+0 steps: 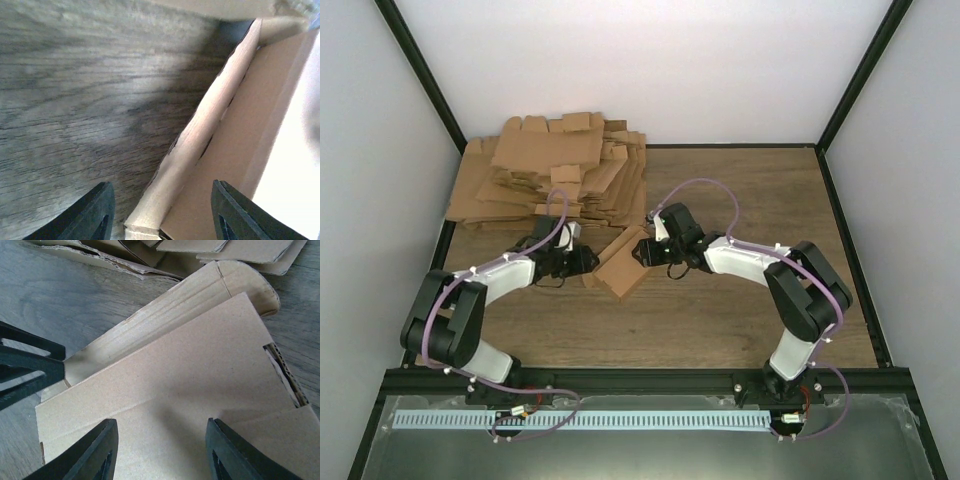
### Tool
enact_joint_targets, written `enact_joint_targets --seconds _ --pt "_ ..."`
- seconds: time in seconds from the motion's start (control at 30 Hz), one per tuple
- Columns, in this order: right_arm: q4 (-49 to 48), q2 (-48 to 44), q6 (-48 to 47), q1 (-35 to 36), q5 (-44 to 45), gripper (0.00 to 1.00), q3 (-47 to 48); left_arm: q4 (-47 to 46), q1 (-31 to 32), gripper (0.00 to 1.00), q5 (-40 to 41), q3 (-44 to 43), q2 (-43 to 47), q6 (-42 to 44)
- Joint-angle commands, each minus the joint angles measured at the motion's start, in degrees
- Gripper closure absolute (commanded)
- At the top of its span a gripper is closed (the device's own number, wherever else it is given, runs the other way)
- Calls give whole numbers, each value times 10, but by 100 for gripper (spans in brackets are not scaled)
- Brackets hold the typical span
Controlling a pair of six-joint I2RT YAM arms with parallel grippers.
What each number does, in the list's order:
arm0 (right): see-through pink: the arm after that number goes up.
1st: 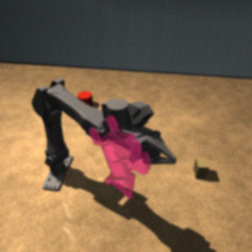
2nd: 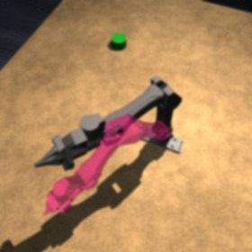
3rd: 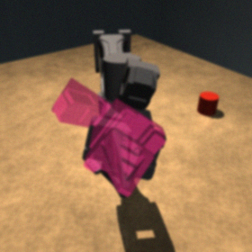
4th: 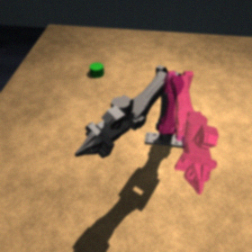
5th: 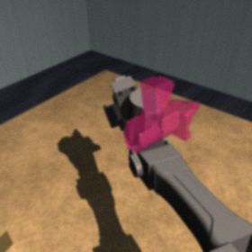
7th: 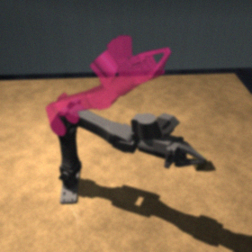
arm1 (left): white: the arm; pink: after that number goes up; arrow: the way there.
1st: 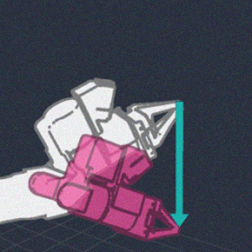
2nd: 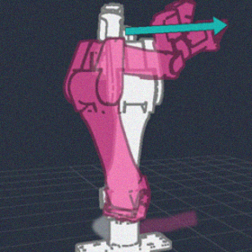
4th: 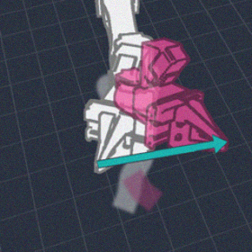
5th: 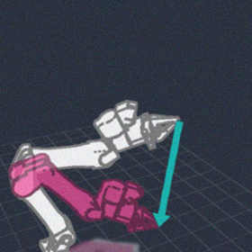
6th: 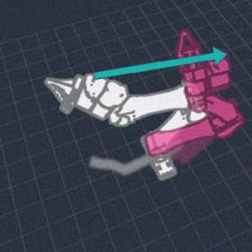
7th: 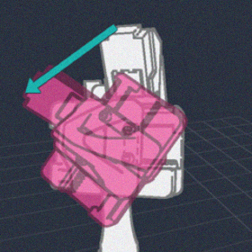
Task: Fold the paper box
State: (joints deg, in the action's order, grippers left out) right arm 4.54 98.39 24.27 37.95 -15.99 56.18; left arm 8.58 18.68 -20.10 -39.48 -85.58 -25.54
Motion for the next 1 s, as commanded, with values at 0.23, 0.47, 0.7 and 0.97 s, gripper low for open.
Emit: enact_joint_targets --seconds 0.23,0.47,0.7,0.97 --pt "37 17 -2 5 9 50 -10 -3 1 65 -47 -25 -71 12" --pt "36 -11 0 5 6 49 -23 17 2 88 -70 -36 -35 58" --pt "27 -91 2 5 16 47 -60 93 52 93 8 -73 44 72" --pt "28 -128 4 5 13 47 -105 174 131 93 101 -138 69 115"
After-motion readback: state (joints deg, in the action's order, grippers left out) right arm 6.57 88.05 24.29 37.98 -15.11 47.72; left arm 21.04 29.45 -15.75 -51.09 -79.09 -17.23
